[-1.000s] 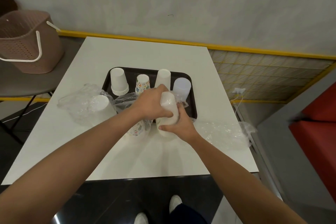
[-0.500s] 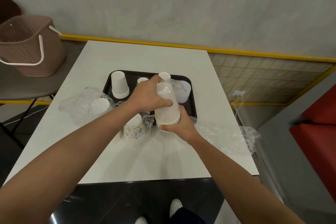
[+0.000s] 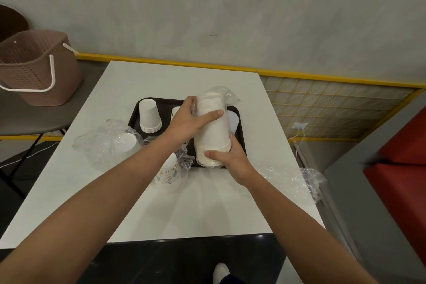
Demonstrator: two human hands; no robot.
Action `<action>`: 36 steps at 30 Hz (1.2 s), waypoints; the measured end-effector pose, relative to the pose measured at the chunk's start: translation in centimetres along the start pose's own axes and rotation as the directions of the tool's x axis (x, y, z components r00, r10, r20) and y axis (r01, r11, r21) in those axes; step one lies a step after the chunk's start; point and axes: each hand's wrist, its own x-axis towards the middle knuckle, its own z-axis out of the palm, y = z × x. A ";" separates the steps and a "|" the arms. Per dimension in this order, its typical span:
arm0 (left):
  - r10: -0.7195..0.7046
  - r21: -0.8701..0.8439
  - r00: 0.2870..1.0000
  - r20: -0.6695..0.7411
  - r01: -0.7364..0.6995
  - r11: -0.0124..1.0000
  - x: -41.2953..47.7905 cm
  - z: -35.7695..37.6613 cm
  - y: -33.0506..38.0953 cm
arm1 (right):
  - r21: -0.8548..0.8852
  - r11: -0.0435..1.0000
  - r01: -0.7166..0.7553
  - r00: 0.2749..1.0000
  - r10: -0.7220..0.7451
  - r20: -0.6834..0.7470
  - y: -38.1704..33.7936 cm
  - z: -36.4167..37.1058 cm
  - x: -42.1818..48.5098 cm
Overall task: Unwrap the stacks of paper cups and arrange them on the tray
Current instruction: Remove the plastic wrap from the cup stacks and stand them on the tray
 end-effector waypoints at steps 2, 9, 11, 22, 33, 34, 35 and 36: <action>0.000 -0.087 0.999 -0.051 -0.005 0.996 0.0 0.2 0.3 | -0.034 0.999 -0.003 1.000 0.002 -0.017 -0.1 -0.4 -0.1; 0.185 -0.023 0.971 -0.150 -0.190 0.981 0.7 -0.1 0.3 | -0.067 0.997 -0.041 0.993 0.034 -0.110 0.3 -1.1 -0.7; 0.217 -0.001 0.965 -0.149 -0.220 0.975 0.7 -0.1 0.4 | -0.072 0.996 -0.047 0.991 0.037 -0.132 0.4 -1.2 -0.7; 0.028 0.004 0.999 0.019 -0.028 1.000 0.4 -1.3 0.6 | -0.184 0.979 -0.088 0.973 0.045 -0.227 1.0 -1.5 -0.9; 0.288 0.416 0.957 -0.035 -0.248 0.875 -0.3 -1.0 1.1 | -0.251 0.963 -0.103 0.966 0.037 -0.255 0.6 -1.0 -1.1; 0.299 0.393 0.954 -0.005 -0.273 0.878 -0.5 -1.0 1.2 | -0.265 0.959 -0.103 0.965 0.032 -0.259 0.5 -1.1 -1.0; 0.302 0.389 0.952 0.044 -0.295 0.873 -0.7 -1.0 1.2 | -0.277 0.955 -0.102 0.966 0.028 -0.258 0.4 -1.0 -1.0; 0.299 0.388 0.949 0.096 -0.312 0.867 -0.8 -0.9 1.2 | -0.284 0.954 -0.100 0.967 0.025 -0.255 0.4 -0.9 -1.0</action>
